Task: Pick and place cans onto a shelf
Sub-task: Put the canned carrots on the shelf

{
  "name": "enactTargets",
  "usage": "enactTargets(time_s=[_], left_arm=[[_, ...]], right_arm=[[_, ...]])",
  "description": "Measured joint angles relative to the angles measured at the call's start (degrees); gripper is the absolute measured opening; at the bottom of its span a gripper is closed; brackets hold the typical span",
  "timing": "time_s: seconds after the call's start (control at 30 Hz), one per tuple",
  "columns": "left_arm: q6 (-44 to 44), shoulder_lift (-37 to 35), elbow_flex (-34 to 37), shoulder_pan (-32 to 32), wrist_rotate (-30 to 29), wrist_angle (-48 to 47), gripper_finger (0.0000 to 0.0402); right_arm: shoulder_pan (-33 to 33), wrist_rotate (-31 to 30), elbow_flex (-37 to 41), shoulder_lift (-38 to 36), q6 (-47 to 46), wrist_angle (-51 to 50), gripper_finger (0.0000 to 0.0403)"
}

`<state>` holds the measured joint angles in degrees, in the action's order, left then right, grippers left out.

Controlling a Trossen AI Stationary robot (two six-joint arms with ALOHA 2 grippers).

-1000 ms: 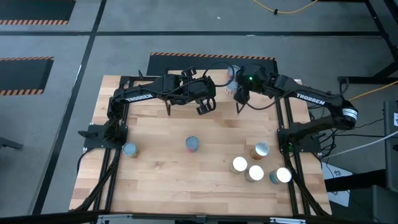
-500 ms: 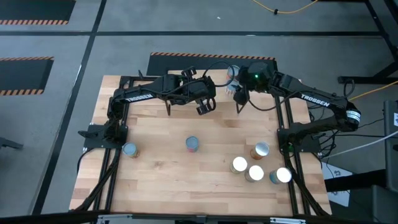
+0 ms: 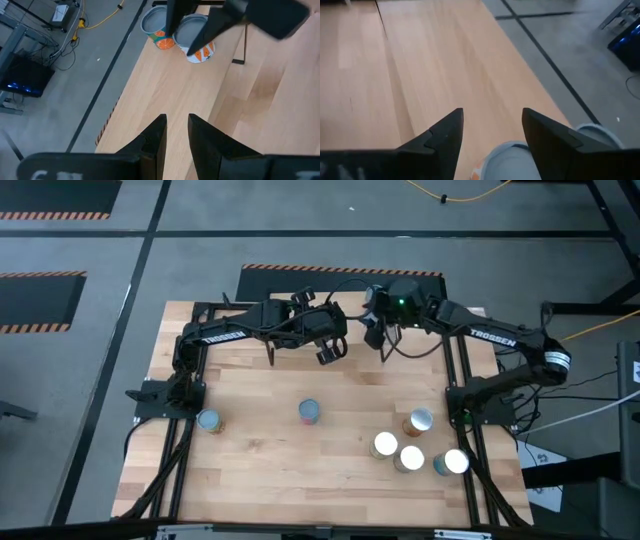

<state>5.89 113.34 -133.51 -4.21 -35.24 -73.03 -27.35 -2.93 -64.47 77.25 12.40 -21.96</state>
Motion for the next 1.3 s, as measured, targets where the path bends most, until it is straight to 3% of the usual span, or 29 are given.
enactTargets(time_s=[0.23,0.7,1.03,1.3], left_arm=[[0.00,0.00,0.00,0.00,0.22,0.00,0.0072],[0.03,0.02,0.00,0.00,0.22,-0.02,0.0072],[0.04,0.02,0.00,0.00,0.21,-0.02,0.0072],[0.17,0.02,0.00,0.00,0.22,-0.01,0.0072]], right_arm=[[-0.02,-0.83,0.00,2.61,0.31,-0.24,0.0208],[-0.02,-15.82,0.00,2.63,0.20,-7.51,0.0208],[0.24,-15.86,0.00,1.48,0.60,-7.43,0.0208],[0.22,-15.32,0.00,-3.65,3.30,-7.90,0.0208]])
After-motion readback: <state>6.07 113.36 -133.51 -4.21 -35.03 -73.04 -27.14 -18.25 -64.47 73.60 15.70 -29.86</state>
